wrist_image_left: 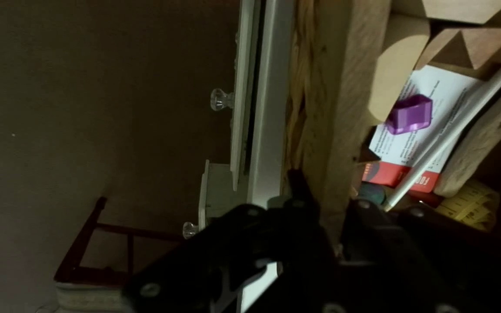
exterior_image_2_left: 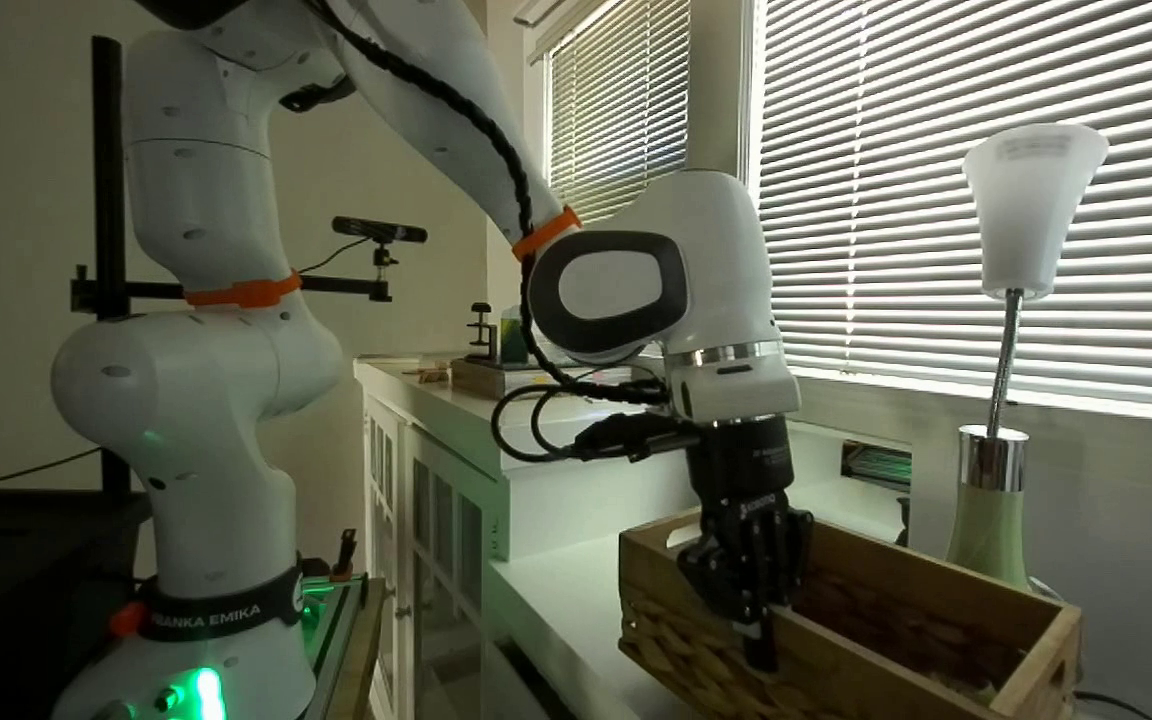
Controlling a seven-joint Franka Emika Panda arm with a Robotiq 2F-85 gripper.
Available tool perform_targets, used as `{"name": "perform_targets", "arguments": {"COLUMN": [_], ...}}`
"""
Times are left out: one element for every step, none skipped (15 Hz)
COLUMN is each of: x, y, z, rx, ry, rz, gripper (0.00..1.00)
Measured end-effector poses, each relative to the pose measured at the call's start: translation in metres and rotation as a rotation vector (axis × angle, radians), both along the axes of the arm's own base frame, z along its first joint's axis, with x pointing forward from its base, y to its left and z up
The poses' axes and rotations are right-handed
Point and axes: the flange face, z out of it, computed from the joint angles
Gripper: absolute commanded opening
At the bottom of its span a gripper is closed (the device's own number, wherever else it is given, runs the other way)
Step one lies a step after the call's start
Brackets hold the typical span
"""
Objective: Move the basket to the right
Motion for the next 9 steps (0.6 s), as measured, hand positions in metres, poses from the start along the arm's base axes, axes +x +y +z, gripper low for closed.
{"name": "perform_targets", "arguments": {"x": [-0.001, -0.001, -0.002, -0.002, -0.002, -0.002, -0.001, -0.001, -0.001], "y": [-0.003, -0.006, -0.007, -0.008, -0.009, -0.009, -0.009, -0.009, -0.008], "z": [-0.004, -0.007, -0.010, -0.013, -0.015, -0.017, -0.019, -0.021, -0.022], "rx": [-0.009, -0.016, -0.020, -0.022, -0.022, -0.021, -0.020, -0.019, -0.016], "ry": [-0.001, -0.001, 0.001, 0.003, 0.003, 0.003, 0.005, 0.006, 0.007], "rz": [-0.004, -0.007, -0.009, -0.010, -0.010, -0.010, -0.009, -0.008, -0.007], "gripper": [0.04, 0.04, 0.04, 0.04, 0.04, 0.04, 0.04, 0.04, 0.04]}}
